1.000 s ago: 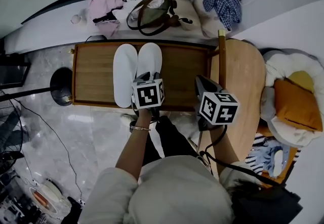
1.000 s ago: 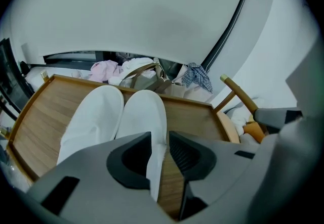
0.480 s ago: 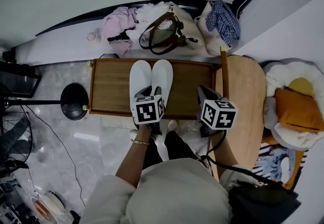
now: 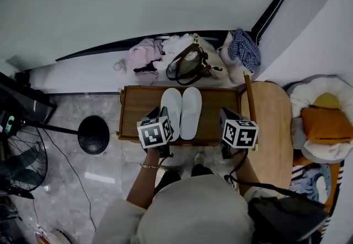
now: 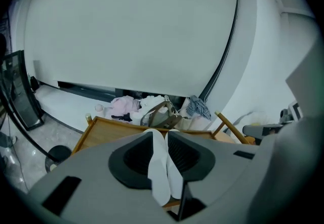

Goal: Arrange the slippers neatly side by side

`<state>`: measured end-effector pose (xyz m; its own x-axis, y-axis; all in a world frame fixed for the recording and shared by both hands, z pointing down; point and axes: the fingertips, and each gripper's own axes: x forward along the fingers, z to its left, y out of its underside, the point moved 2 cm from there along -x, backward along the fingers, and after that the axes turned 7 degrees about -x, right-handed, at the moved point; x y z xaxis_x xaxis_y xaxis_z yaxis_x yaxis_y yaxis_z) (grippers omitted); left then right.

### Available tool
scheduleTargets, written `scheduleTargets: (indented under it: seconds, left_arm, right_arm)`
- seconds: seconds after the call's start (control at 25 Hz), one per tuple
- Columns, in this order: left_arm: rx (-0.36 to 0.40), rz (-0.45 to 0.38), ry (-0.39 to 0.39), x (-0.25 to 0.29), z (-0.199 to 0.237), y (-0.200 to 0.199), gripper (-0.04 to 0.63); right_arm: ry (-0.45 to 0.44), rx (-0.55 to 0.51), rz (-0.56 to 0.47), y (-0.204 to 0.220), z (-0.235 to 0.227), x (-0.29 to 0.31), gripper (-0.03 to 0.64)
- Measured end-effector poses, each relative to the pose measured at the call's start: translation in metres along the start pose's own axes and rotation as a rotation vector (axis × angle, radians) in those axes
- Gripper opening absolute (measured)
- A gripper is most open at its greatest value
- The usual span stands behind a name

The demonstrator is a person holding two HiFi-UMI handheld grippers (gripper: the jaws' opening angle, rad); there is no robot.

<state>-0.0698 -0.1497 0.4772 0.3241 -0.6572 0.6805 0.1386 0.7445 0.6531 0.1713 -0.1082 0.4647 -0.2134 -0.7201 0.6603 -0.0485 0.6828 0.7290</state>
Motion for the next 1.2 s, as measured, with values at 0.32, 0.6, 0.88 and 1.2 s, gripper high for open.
scheduleTargets:
  seconds: [0.32,0.6,0.88,1.2]
  left_arm:
    - [0.039,-0.106,0.003,-0.026,0.028,-0.048,0.084]
    - [0.078,-0.184,0.0,-0.043,0.035,-0.071,0.041]
    - [0.078,-0.194,-0.042,-0.048,0.051,-0.069,0.018]
    - [0.068,-0.191,-0.051,-0.047,0.054,-0.063,0.017]
  right_arm:
    - [0.057,-0.013,-0.051,-0.02,0.013,-0.013,0.034]
    - [0.09,-0.014,-0.09,-0.034,0.013,-0.02,0.034]
    - [0.104,-0.014,-0.091,-0.035,0.013,-0.022,0.034]
    - [0.093,-0.022,-0.094,-0.036,0.015,-0.02,0.034]
